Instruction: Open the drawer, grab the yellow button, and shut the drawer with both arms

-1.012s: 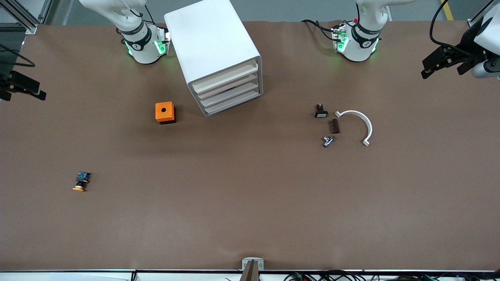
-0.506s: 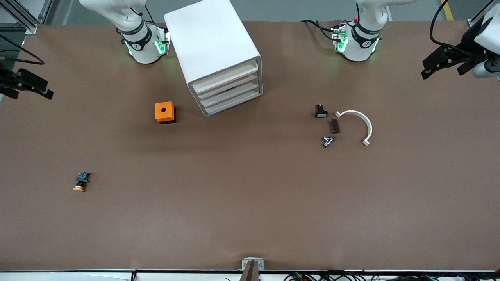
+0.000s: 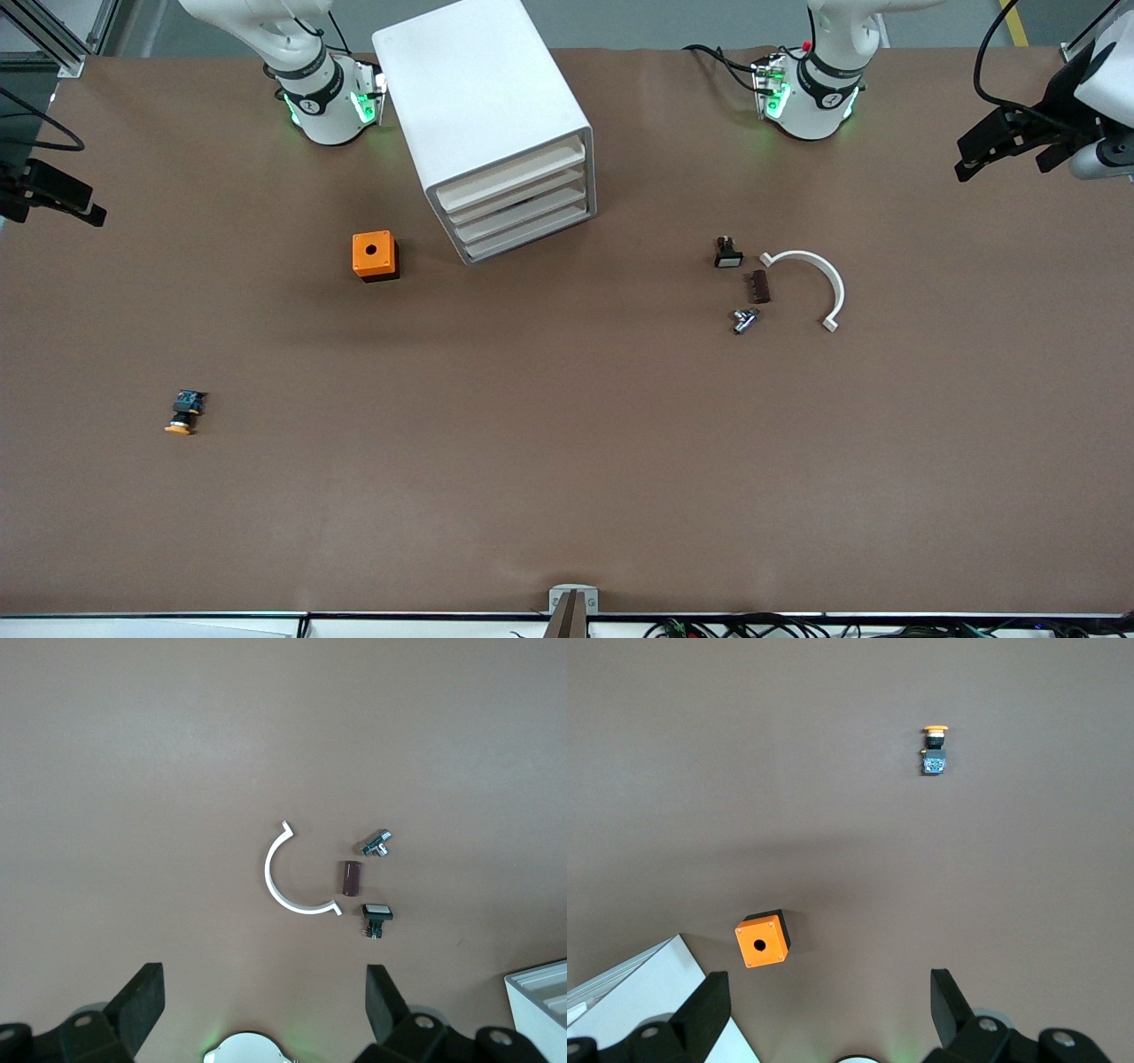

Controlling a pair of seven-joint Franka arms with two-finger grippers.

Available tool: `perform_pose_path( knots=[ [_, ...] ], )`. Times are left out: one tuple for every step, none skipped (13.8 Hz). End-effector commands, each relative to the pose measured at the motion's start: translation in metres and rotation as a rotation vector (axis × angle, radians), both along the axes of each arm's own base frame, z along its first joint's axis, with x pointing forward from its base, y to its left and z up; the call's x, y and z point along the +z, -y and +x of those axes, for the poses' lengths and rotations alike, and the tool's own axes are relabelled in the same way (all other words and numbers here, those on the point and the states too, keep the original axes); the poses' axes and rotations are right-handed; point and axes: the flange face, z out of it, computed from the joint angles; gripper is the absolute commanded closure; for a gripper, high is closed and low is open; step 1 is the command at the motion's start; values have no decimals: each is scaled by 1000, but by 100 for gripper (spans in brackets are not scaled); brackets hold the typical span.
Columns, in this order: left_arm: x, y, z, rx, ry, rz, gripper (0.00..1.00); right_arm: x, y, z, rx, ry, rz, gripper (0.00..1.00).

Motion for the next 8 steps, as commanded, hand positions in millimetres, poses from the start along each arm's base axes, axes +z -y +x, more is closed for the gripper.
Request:
perform_pose_path(
  knots=[
    [-1, -2, -6, -22, 19, 21, 0, 6, 11, -13, 29, 7, -1, 0],
    [-2, -1, -6, -24, 19, 21, 0, 8, 12, -14, 30, 10, -1, 0],
    [-5, -1, -5, -24, 18, 21, 0, 9, 9, -14, 38, 12, -2, 0],
    [-6, -1, -5, -24, 19, 21, 0, 10, 7, -15, 41, 15, -4, 0],
    [-6, -1, -5, -24, 21, 21, 0, 10, 8, -15, 41, 16, -4, 0],
    [-6, -1, -5, -24, 21, 21, 0, 9, 7, -14, 44, 15, -4, 0],
    [-5, 0, -5, -25, 22, 23, 0, 10, 7, -14, 45, 18, -4, 0],
    [-4, 1, -5, -28, 22, 23, 0, 10, 3, -14, 51, 18, -4, 0]
  ],
)
